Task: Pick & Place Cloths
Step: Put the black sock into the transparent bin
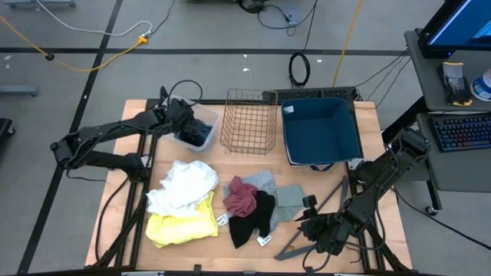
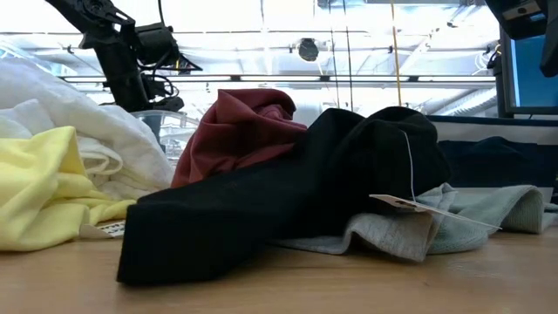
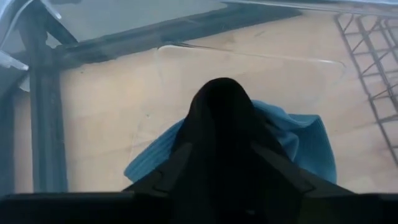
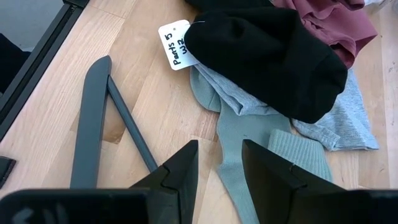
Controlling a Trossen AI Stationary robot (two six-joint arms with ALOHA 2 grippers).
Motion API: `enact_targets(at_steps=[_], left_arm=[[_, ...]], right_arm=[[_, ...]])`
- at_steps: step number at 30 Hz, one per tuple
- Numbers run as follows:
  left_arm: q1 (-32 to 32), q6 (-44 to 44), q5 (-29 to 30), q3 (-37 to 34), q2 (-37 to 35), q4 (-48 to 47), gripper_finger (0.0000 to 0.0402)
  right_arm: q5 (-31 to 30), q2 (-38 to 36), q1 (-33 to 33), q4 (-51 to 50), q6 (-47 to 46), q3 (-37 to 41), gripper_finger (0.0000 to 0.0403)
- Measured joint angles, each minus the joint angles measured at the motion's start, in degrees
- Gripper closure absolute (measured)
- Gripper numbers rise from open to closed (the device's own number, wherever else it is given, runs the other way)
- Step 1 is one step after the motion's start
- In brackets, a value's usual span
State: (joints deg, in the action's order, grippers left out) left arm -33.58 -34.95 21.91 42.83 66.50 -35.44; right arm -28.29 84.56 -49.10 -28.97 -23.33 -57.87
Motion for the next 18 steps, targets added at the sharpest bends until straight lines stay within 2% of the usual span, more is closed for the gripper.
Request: enact_targets(at_steps=[9,13,18], left_arm=[[0.0,0.3,0.0,0.0,0.0,0.0,0.0153],[0.0,0.5,-0.1,0.0,-0.5,0.1,0.0128],[0.0,0.7,-3.4,0.0,-3.0,2.2,0.0111]], right_arm=[[0.0,0.0,0.0,0.0,0.0,0.0,0.0287],[0.0,0.0,0.0,0.0,0.0,0.0,0.0287],[0.0,0.0,0.0,0.0,0.0,0.0,0.0287]])
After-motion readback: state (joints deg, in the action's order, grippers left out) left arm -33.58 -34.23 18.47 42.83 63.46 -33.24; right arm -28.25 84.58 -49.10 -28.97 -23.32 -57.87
